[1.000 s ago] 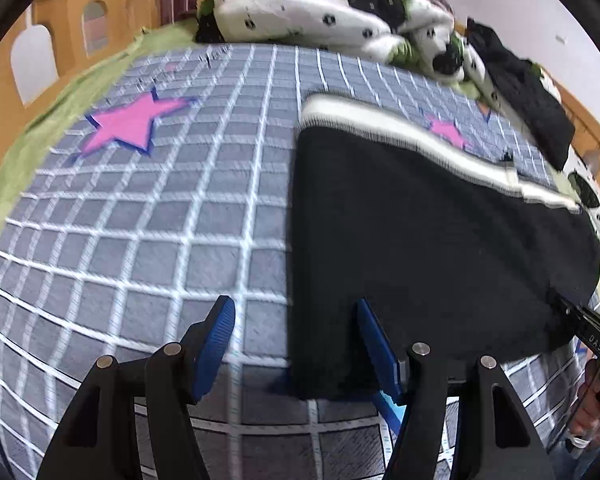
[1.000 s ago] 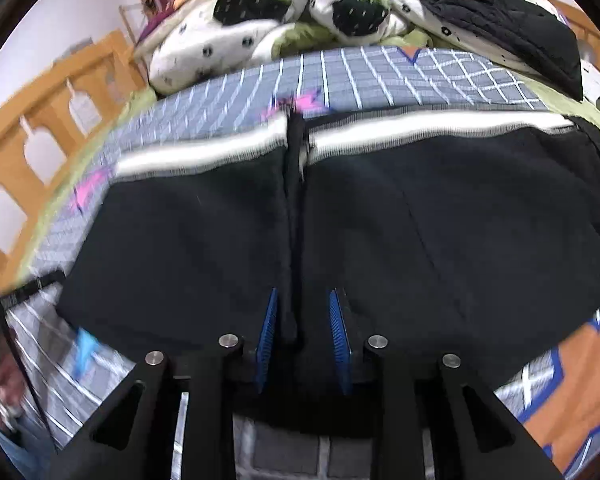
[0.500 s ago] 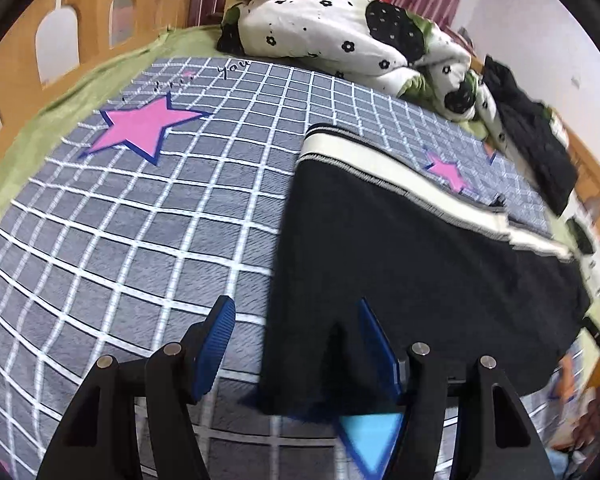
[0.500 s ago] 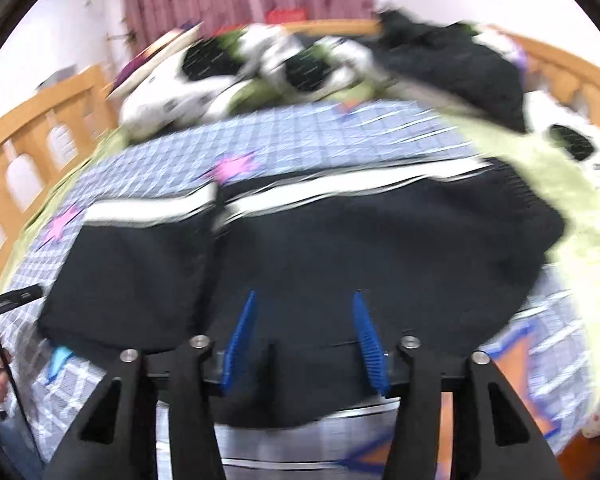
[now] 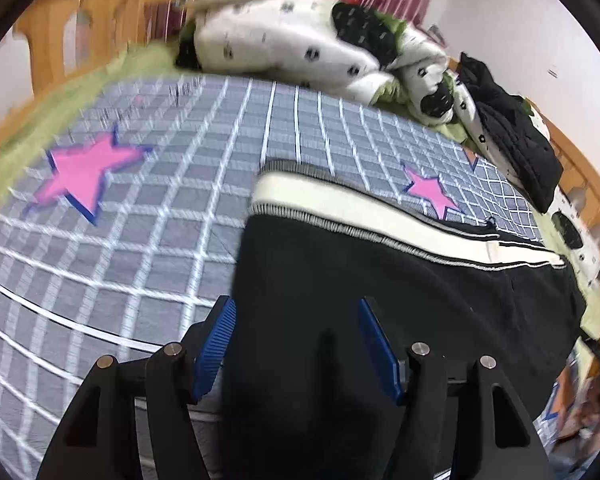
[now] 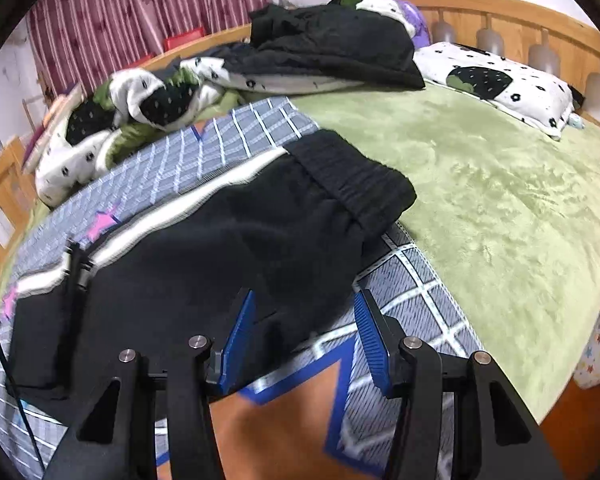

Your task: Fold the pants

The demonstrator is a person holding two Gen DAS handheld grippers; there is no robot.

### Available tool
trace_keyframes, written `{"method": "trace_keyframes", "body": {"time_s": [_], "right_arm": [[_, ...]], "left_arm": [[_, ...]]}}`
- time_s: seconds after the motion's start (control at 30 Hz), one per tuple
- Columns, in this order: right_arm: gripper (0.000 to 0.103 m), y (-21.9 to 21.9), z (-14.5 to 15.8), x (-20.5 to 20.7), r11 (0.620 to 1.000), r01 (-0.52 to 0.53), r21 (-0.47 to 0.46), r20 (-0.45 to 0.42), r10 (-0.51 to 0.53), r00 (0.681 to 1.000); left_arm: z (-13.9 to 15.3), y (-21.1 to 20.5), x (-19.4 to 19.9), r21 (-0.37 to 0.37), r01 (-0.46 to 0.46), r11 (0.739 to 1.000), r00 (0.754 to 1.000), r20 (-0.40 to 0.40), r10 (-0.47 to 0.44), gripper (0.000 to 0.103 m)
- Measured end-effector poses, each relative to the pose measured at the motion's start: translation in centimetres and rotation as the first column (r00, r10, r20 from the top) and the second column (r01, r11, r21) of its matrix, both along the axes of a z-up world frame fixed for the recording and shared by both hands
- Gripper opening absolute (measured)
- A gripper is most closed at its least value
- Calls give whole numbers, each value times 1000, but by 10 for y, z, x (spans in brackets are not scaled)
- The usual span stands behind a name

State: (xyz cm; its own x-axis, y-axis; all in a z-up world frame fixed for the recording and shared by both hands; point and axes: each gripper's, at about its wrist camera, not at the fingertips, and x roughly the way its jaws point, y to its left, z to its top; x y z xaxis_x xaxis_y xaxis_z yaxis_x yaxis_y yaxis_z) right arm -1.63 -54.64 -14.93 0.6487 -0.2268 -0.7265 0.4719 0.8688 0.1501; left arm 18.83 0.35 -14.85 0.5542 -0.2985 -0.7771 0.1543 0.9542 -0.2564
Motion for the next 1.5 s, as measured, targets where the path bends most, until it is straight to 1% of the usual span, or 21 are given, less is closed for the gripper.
{"method": "trace_keyframes", "body": {"time_s": [0.07,0.13,0.23,0.3,0.4,0.43,0.5,0.53,0.57,0.6,0.67,0.8,0.9,1.0,1.07,1.13,1.2,1.27,1.37,1.43,1.5], "right_arm": [[51,-8,-10,12,1000,-1,-13,-30,0,1000],[51,-16,-21,23,1000,18,10,-42,-17,999],[51,-35,-35,37,991,54,122,-23,-52,998],[53,-44,-38,48,984,71,161,-8,-70,997],[61,-43,-40,57,989,62,136,-7,-62,998],[61,-41,-40,59,991,59,121,-9,-58,998],[56,-37,-40,61,995,62,80,-10,-62,998],[43,-35,-39,61,996,73,58,-10,-72,997],[28,-32,-36,60,995,90,31,-1,-90,996],[24,-28,-30,59,995,95,18,23,-96,995],[18,-16,-11,55,995,102,-21,78,-100,992],[16,15,34,49,993,83,-89,172,-67,983],[15,40,67,52,989,70,-133,227,-38,973],[15,63,98,63,984,36,-172,234,5,972],[15,80,123,69,980,-2,-198,242,50,969],[15,98,150,73,979,-32,-201,271,87,959],[15,113,169,76,982,-65,-179,304,118,945],[15,125,176,76,986,-98,-136,341,139,930],[15,136,162,81,984,-158,-86,357,178,917],[15,140,135,91,980,-188,-59,314,197,929],[15,138,93,106,976,-217,-8,225,213,951]], "left_arm": [[-9,2,9,5,-17,1000,999,-32,17,60],[-16,5,13,0,-24,1000,999,-43,24,57],[-28,8,24,-19,0,1000,994,-106,-2,55],[-35,12,31,-44,3,999,991,-134,-8,55],[-38,12,41,-79,16,997,989,-142,-27,53],[-38,10,44,-76,21,997,990,-138,-31,50],[-37,5,46,-58,25,998,991,-127,-33,32],[-35,2,45,-51,38,998,992,-116,-44,23],[-32,-2,43,-32,55,998,993,-100,-58,17],[-25,-5,40,-15,65,998,995,-74,-65,13],[-9,-6,34,-26,64,998,997,-34,-65,12],[27,-5,30,-126,50,991,999,14,-49,12],[54,-15,29,-145,75,987,996,54,-67,10],[86,-14,25,-171,115,978,990,104,-98,10],[107,-6,21,-184,130,974,985,134,-107,10],[128,7,17,-162,122,979,981,168,-94,10],[148,35,12,-152,85,985,980,189,-55,10],[158,62,10,-121,43,992,980,199,-18,10],[149,95,7,-15,-32,999,978,208,35,10],[124,112,11,17,-65,998,984,168,61,10],[84,127,18,16,-71,997,994,82,69,10]]}}
